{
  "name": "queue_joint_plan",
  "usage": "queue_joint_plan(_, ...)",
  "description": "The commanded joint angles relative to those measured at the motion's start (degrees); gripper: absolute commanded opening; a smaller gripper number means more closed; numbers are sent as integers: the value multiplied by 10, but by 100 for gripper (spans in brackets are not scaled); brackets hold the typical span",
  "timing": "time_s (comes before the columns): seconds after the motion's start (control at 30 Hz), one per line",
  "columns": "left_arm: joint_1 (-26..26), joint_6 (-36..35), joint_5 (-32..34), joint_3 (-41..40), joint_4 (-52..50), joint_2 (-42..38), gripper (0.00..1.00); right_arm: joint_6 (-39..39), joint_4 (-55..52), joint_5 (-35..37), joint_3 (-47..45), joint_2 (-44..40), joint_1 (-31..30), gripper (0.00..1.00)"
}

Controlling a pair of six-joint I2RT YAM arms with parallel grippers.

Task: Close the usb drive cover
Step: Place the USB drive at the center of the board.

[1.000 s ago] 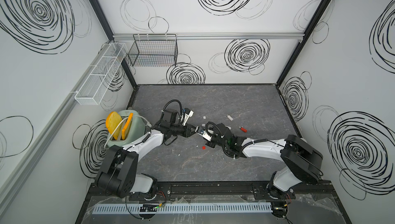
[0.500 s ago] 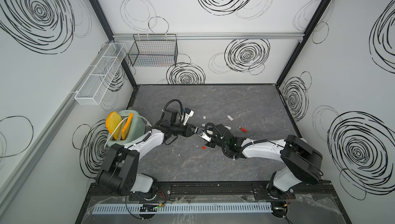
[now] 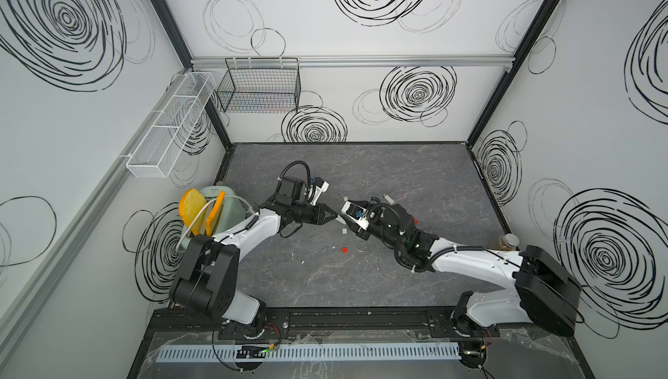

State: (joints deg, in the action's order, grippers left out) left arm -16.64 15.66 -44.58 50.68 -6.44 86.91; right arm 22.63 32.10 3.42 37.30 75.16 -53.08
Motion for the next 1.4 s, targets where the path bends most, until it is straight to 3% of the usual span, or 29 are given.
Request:
queue_joint_plan(0.0, 16, 4, 15, 51, 10, 18, 0, -12, -29, 10, -42, -60, 24, 63)
queue_joint_plan(0.17, 17, 46, 51, 130, 51, 59, 0, -40, -103, 29, -69, -163, 70, 77)
queue_joint_plan(0.23, 14, 75, 57, 158, 72, 81, 0, -52, -126, 23, -82, -204, 94, 86)
queue_joint_plan(0.4, 11, 170, 78, 185, 159, 121, 0, -83, -220, -24, -88, -274, 158, 99)
queue_joint_plan(0.63, -11, 239, 88, 229, 207, 193, 0, -81, -295, -62, -115, -318, 195, 99)
queue_joint_plan(0.73, -22, 251, 85, 249, 216, 228, 0, -86, -315, -37, -121, -323, 194, 99)
queue_joint_plan(0.93, -36, 233, 82, 299, 188, 296, 0, -107, -244, -22, -197, -370, 191, 99)
queue_joint_plan(1.37, -32, 212, 84, 396, 126, 424, 0, -82, -202, 19, -221, -363, 164, 99)
